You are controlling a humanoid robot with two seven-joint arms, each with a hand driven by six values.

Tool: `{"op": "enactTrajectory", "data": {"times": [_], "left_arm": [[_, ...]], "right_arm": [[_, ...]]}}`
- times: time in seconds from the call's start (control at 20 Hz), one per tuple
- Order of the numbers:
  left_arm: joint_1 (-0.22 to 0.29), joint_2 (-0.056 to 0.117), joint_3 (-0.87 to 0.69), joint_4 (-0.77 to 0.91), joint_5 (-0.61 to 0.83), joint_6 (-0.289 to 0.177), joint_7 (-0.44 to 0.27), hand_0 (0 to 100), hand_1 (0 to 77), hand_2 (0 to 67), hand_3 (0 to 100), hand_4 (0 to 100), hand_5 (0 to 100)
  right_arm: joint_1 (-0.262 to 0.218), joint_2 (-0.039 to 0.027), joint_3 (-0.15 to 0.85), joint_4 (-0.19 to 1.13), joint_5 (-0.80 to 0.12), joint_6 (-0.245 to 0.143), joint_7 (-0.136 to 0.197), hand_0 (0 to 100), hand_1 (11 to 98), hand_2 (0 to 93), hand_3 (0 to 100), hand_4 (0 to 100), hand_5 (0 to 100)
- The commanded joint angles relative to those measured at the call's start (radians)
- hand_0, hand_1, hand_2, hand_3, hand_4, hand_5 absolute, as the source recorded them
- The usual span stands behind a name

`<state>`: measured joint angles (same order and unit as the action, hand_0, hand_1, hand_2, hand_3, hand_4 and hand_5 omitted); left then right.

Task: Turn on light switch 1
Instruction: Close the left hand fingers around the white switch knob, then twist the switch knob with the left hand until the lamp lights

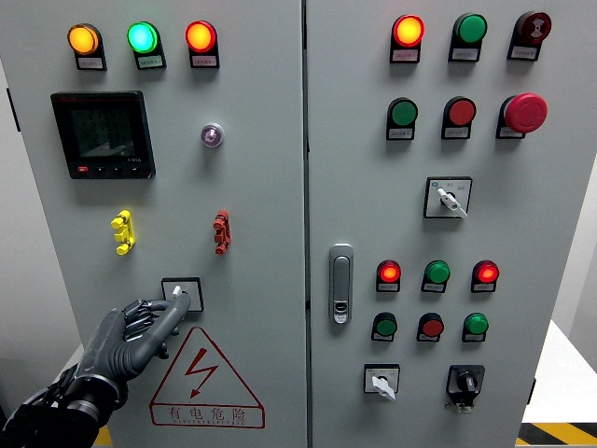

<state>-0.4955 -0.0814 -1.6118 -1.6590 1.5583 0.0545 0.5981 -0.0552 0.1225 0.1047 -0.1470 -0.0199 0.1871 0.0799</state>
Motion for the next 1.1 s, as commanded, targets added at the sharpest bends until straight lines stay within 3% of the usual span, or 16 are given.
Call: {"op": "enactTrajectory", "data": {"times": [0.0,1.05], "left_arm": [[0.0,0.0,0.009,0.001,0.0,0.002,0.011,0,48.1,46.3,75,85,67],[-0.018,-0.001,0.018,0.012,0.006,0.004,0.035,0,45.0,50.0,76,86,69]], "right_arm": [[0.0,0.0002,0.0,0.001,0.0,0.0,0.0,0,19.5,0.0,20,19,11],[0.0,0.0002,0.0,0.0,0.0,0.0,0.0,0,19.5,0.0,20,19,11]]}}
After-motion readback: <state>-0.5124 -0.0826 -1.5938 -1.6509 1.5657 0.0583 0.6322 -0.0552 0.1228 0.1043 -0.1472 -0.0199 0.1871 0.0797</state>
